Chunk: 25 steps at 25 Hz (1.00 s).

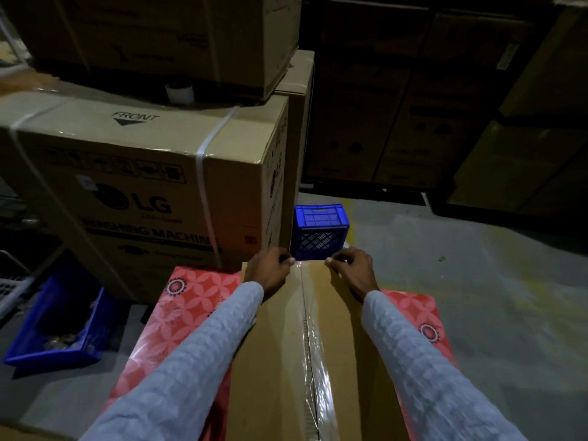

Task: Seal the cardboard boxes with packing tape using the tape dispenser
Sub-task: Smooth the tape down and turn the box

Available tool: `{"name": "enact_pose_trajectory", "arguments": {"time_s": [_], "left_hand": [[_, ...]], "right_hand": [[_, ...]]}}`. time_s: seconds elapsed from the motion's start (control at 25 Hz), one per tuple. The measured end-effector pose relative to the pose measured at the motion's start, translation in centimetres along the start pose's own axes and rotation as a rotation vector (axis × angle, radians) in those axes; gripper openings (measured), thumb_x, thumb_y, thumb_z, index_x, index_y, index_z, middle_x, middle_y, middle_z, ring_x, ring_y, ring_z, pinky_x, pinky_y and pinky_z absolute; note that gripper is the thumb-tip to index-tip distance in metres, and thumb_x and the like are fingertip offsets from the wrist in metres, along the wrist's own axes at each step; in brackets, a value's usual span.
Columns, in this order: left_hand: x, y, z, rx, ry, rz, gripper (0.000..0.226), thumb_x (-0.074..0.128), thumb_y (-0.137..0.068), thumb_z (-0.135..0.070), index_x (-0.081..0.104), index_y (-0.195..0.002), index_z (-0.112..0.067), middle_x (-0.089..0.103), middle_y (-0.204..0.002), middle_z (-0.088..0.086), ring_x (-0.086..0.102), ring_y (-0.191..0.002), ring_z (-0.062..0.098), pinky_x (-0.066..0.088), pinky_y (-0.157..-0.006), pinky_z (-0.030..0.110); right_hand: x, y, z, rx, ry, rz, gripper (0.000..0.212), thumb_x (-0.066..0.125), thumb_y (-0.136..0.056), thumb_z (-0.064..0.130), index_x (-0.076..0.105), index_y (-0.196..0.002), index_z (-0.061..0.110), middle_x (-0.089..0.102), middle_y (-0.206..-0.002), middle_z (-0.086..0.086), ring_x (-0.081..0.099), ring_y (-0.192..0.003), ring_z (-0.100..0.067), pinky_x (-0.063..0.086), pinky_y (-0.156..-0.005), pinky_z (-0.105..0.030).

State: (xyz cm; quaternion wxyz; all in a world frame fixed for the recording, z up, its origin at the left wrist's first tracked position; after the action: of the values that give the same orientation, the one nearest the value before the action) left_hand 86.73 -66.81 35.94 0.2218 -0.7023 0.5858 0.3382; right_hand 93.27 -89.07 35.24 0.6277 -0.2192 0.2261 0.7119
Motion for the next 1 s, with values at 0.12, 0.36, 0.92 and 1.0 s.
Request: {"name": "enact_pose_trajectory", "arguments": {"time_s": [0.12,0.36,0.92,1.0], "left_hand": [[-0.2,0.5,0.6,0.01,-0.015,-0.111,0.023,0.059,-0.097,-0.042,0.075,-0.109,-0.031,0.075,-0.107,-0.002,0.067,-0.1,0.023,0.056,-0.088,0.041],[-0.5,-0.9,0.3,0.049,0.054,0.012,0.019,0.06,-0.1,-0.035,0.074,-0.109,-0.028,0.074,-0.109,-0.003,0.064,-0.097,0.015,0.046,-0.084,0.032],[-2.0,-2.1,3.2,0.022,-0.142,-0.044,0.038,0.05,-0.101,-0.052,0.073,-0.118,-0.028,0.075,-0.112,0.004,0.068,-0.102,0.029,0.052,-0.089,0.037],[-1.9,-2.1,3.8,-0.029,-0.1,-0.144,0.045,0.047,-0.1,-0.055,0.074,-0.118,-0.024,0.075,-0.11,0.011,0.069,-0.1,0.035,0.055,-0.088,0.042]], "right_hand": [[0.7,-0.6,-0.4,-0.011,-0.007,-0.032,0.013,0.082,-0.081,0.036,0.077,-0.077,0.023,0.074,-0.091,0.001,0.068,-0.094,-0.023,0.055,-0.088,-0.037],[2.9,-0.8,2.8,-0.059,0.122,0.061,0.015,0.075,-0.087,0.036,0.078,-0.087,0.021,0.075,-0.097,0.0,0.067,-0.091,-0.02,0.054,-0.082,-0.037],[6.4,0.0,5.2,-0.06,0.106,-0.002,0.021,0.08,-0.081,0.044,0.08,-0.087,0.024,0.074,-0.089,0.004,0.063,-0.084,-0.015,0.054,-0.079,-0.032],[6.8,-1.0,5.8,-0.02,0.165,0.005,0.019,0.077,-0.083,0.038,0.079,-0.088,0.021,0.073,-0.088,0.001,0.065,-0.086,-0.02,0.055,-0.08,-0.035]]}}
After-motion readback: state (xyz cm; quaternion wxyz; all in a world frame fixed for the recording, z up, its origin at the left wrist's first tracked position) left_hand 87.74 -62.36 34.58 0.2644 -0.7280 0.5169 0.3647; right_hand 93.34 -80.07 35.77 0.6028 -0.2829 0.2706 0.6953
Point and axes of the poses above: each hand's wrist, its own y-axis away from the middle knuckle, its own x-axis out of the palm, z = x × y, the point moved 3 cm from there along -y, towards the middle knuckle
